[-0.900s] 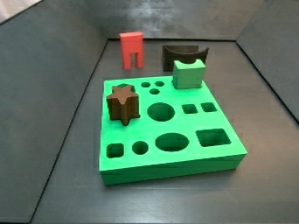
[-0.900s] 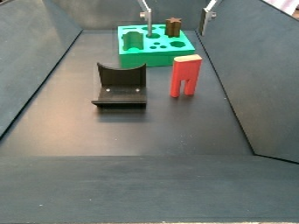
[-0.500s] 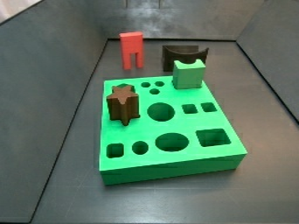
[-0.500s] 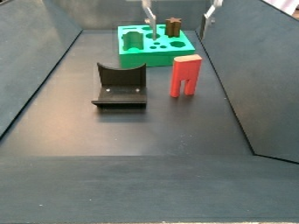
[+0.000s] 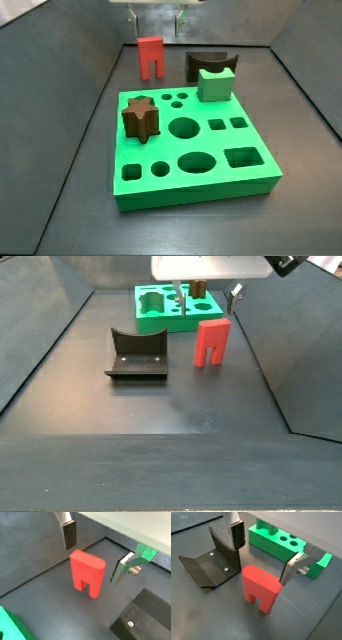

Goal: Pick up the square-circle object. Move up. Move to above the board. Insert the square-circle object.
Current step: Pick up the square-circle object.

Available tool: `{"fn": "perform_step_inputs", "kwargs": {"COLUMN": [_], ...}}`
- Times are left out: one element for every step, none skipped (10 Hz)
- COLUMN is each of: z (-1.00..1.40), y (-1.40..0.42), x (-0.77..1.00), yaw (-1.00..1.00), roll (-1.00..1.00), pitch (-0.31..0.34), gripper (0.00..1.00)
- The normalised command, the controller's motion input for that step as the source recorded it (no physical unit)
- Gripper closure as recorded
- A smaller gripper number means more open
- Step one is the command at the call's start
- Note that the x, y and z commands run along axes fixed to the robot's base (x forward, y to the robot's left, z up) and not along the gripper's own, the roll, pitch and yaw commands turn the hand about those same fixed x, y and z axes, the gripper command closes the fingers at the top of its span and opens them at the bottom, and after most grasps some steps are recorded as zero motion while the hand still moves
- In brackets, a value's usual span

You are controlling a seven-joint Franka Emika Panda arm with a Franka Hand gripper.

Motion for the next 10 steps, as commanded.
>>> {"fn": "perform_step_inputs", "kwargs": {"z": [-0.58,-0.29,-0.08,-0.1,-0.07,0.0,-0.06,-0.05,-0.05,-0.11], "y": [0.15,0.0,-0.12,-0.03,-0.07,0.0,0.01,0.04,0.0,0.0], "x": [-0.57,-0.26,-0.1,0.0,0.23,0.4,0.03,0.01,0.09,-0.05], "yaw": [0.27,0.33,0.12,0.24,0.27,0.36,0.56,0.52,0.11,0.0], "roll": [0.11,0.09,0.02,0.05,0.05,0.05,0.06,0.02,0.0,0.04], "pitch": [-0.147,-0.087,-0.079,-0.046,0.0,0.0,0.0,0.0,0.0,0.0], "gripper": [0.0,0.0,0.0,0.0,0.0,0.0,0.0,0.0,0.0,0.0]}}
